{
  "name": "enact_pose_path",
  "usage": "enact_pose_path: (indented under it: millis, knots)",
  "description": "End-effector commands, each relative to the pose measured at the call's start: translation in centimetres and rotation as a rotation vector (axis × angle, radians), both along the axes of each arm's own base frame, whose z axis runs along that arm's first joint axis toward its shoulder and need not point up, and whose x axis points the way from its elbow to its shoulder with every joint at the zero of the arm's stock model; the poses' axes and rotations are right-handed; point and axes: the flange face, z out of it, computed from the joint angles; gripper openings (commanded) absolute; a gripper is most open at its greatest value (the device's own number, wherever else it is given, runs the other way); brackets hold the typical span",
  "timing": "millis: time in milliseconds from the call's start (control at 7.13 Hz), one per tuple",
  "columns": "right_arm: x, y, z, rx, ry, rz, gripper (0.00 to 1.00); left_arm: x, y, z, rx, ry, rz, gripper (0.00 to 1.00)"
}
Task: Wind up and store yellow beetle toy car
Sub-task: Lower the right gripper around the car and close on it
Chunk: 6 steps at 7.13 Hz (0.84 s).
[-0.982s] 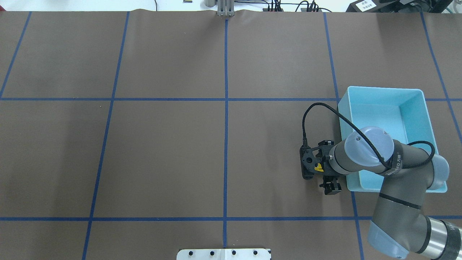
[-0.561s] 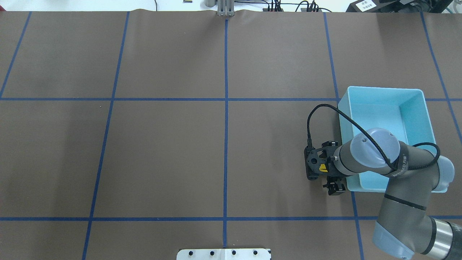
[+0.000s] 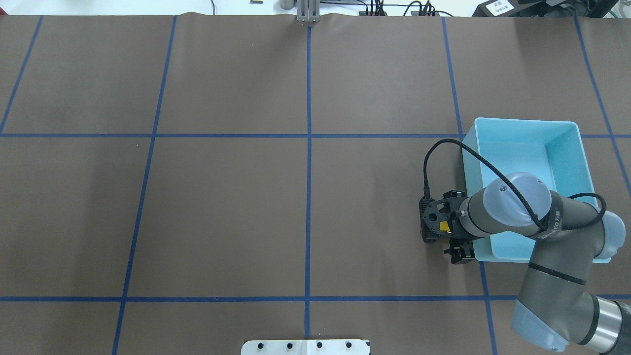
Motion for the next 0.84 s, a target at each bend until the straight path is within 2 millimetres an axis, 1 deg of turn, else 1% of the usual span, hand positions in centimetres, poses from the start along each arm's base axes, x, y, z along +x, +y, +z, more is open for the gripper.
enact_pose_path:
  millis: [0, 140, 281, 421, 701]
  knots:
    - [0.3, -0.4, 0.0, 0.003, 0.0, 0.006, 0.99, 0.0, 0.0, -0.1, 0.001, 0.0, 0.0, 1.0]
    - [0.3, -0.4, -0.1, 0.004, -0.003, 0.008, 0.82, 0.0, 0.0, 0.0, 0.0, 0.0, 0.0, 1.0]
    - [0.3, -0.4, -0.3, 0.01, -0.017, 0.009, 0.21, 0.0, 0.0, -0.1, 0.001, 0.0, 0.0, 1.0]
    - [0.3, -0.3, -0.4, 0.011, -0.02, 0.007, 0.0, 0.0, 0.0, 0.0, 0.0, 0.0, 0.0, 1.0]
    - [1.8, -1.1, -1.6, 0.013, -0.044, 0.033, 0.0, 0.0, 0.0, -0.1, 0.001, 0.0, 0.0, 1.0]
